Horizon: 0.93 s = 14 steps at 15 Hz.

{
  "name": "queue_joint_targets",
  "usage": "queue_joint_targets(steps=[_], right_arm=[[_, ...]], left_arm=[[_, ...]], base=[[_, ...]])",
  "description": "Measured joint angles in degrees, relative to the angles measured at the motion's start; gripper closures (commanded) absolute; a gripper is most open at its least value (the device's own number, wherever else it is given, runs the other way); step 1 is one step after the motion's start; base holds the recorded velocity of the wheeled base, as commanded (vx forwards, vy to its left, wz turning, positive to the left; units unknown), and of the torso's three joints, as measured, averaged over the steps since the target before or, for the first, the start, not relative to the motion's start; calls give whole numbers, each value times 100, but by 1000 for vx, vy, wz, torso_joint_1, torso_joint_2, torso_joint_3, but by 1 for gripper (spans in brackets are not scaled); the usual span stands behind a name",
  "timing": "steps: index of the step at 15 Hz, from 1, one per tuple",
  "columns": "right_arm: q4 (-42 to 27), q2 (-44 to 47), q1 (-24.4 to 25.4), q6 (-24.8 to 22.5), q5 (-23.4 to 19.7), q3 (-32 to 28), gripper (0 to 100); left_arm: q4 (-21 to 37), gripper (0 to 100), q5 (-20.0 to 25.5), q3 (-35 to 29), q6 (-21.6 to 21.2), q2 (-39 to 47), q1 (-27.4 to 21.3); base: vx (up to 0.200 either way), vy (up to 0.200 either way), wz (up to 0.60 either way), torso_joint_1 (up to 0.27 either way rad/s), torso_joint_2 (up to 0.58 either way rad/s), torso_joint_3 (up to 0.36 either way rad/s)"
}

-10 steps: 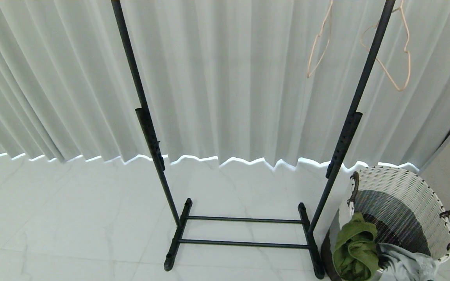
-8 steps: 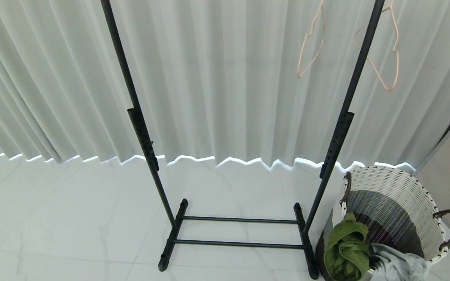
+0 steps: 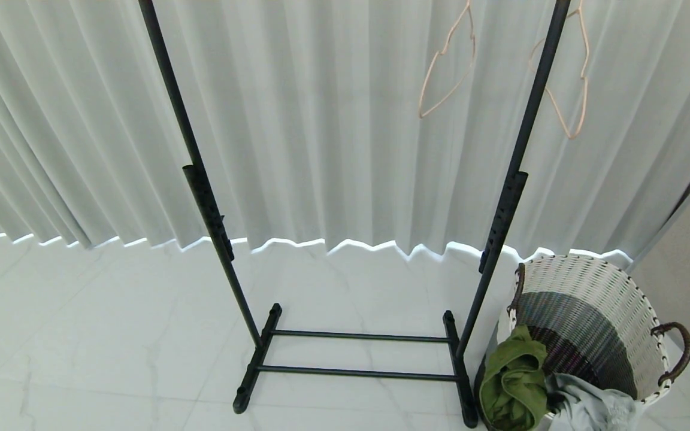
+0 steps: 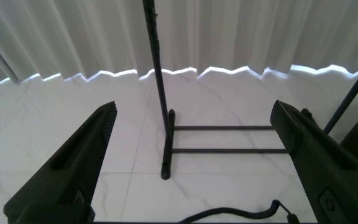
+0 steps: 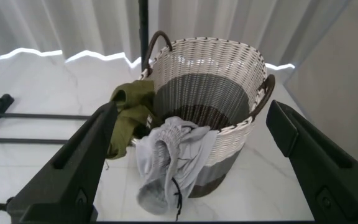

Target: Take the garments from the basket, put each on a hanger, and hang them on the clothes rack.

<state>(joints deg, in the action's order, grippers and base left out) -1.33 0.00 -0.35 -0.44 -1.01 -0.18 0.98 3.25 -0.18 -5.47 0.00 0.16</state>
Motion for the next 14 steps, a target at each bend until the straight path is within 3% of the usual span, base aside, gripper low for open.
queue_joint_targets(steps=[4, 14], right_arm=[[0, 0, 2, 6, -2, 0, 0], [0, 2, 24, 1, -2, 0, 0]], left_arm=[[0, 0, -2, 0, 0, 0, 0], [0, 0, 0, 0, -7, 0, 0]], base=[[200, 0, 0, -1, 2, 2], [0, 0, 0, 0, 0, 0]])
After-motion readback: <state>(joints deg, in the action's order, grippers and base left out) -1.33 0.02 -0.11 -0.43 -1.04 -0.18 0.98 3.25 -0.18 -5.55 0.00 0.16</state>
